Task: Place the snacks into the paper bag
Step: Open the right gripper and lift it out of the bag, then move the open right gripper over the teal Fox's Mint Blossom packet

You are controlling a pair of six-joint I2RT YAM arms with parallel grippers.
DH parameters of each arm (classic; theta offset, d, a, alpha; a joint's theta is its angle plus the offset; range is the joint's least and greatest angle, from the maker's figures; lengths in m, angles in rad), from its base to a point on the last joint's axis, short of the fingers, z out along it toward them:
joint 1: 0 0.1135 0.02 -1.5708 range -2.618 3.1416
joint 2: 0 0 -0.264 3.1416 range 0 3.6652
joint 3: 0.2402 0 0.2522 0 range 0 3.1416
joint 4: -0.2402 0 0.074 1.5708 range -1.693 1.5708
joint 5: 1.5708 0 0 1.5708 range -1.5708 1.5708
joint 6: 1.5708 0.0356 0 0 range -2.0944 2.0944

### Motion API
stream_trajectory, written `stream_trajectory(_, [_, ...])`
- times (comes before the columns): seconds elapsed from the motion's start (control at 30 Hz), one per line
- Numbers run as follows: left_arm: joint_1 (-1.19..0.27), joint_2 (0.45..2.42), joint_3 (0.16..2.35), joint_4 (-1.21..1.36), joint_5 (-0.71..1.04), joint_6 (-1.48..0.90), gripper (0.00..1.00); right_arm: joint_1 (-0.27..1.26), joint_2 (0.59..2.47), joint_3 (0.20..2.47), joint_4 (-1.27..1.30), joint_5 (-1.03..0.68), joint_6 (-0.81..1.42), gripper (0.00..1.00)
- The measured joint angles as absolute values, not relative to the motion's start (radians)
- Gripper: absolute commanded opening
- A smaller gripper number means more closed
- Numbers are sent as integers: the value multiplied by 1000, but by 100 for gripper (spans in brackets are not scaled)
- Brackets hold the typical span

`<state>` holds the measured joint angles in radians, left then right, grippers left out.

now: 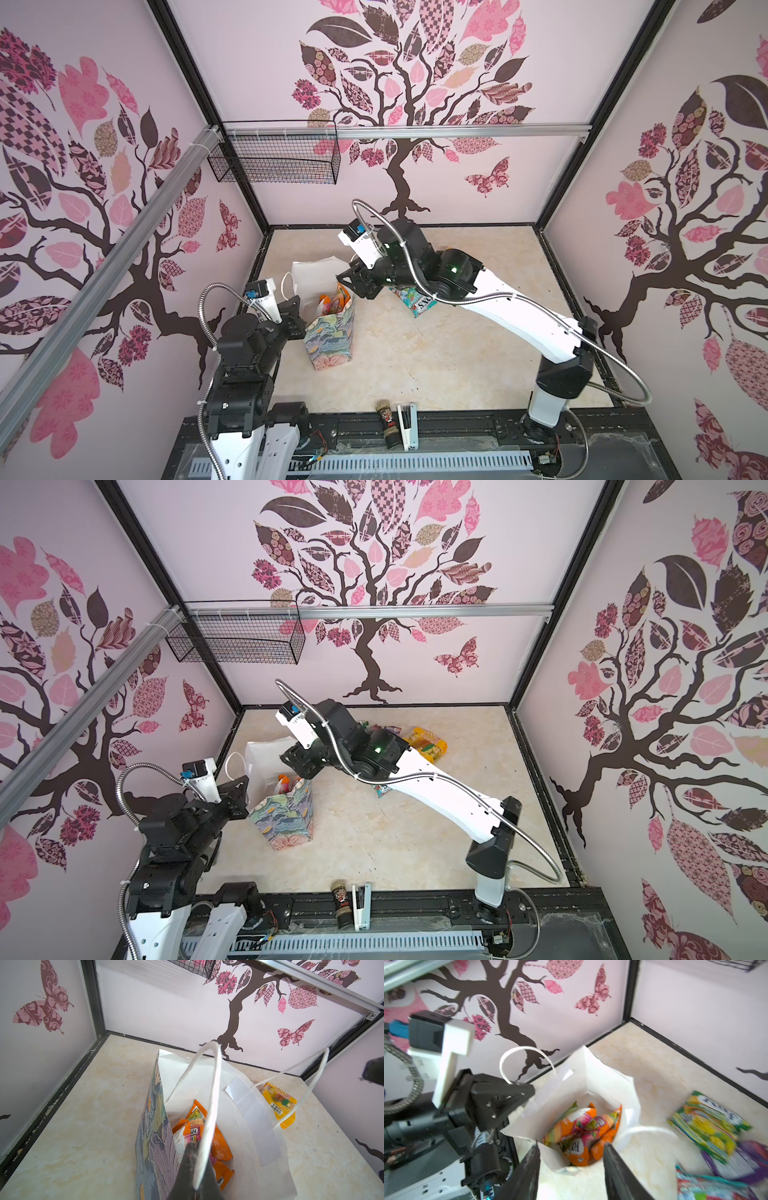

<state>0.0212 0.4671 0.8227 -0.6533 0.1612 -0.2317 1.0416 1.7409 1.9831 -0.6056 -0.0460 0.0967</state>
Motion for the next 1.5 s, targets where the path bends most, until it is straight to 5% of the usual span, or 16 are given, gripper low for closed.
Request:
stream_trajectory(0.53, [21,500,822,-653,167,-238,0,1035,1224,1301,-513,356,162,78])
stream_trajectory(0.77, [21,504,822,-652,170,-237,0,998,1222,1073,-478,440,208,100])
stream_trajectory(1.5, [21,525,822,-652,166,-234,0,987,1578,931,-260,580,152,100])
